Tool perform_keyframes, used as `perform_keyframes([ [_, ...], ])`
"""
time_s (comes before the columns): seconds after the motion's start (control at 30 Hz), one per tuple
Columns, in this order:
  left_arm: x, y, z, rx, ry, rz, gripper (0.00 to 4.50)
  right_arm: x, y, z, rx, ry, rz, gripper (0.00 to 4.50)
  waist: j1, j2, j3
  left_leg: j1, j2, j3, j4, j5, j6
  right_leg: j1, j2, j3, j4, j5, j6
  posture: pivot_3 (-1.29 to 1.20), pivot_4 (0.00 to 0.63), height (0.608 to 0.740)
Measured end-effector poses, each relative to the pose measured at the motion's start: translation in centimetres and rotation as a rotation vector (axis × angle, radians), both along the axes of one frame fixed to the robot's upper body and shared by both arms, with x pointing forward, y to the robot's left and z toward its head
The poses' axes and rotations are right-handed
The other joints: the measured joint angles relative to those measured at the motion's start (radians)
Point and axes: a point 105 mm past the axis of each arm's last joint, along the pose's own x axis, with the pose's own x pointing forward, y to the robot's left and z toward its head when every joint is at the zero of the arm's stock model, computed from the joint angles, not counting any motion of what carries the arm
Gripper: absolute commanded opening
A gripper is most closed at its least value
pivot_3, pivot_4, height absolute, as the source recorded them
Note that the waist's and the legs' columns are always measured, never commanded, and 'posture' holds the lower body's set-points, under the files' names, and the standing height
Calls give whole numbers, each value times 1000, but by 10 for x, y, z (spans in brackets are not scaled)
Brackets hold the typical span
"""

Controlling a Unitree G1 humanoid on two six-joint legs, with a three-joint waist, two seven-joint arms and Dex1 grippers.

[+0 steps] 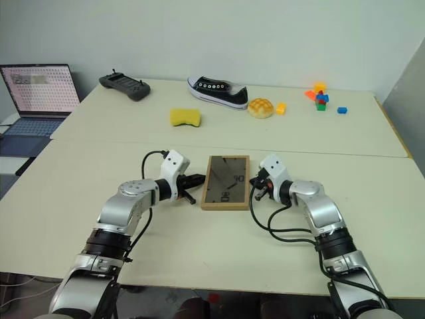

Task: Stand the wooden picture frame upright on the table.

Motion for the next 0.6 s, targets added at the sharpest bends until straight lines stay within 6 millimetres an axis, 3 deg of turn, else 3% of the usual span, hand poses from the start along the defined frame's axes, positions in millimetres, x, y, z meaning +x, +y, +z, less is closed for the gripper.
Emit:
perform_keyframes([
  [0.3,-54,1,-3,111,85,-179,32,-35,-9,-10,-64,35,68,0,1,0,0,0,0,0,0,0,0,0,0,0,-1,0,0,0,150,740],
  [0.43,-66,2,0,150,103,-228,32,-45,-12,-13,-81,51,84,0,2,0,0,0,0,0,0,0,1,1,0,0,-1,0,0,0,150,740],
  [0.57,-61,9,-3,173,103,-183,32,-55,-19,-20,-117,70,113,0,2,0,0,0,0,0,0,0,1,1,0,0,-1,0,0,0,150,740],
  [0.6,-61,14,-4,173,122,-169,210,-56,-24,-20,-137,58,118,0,2,0,0,0,0,0,0,0,1,1,0,0,-1,0,0,0,150,740],
])
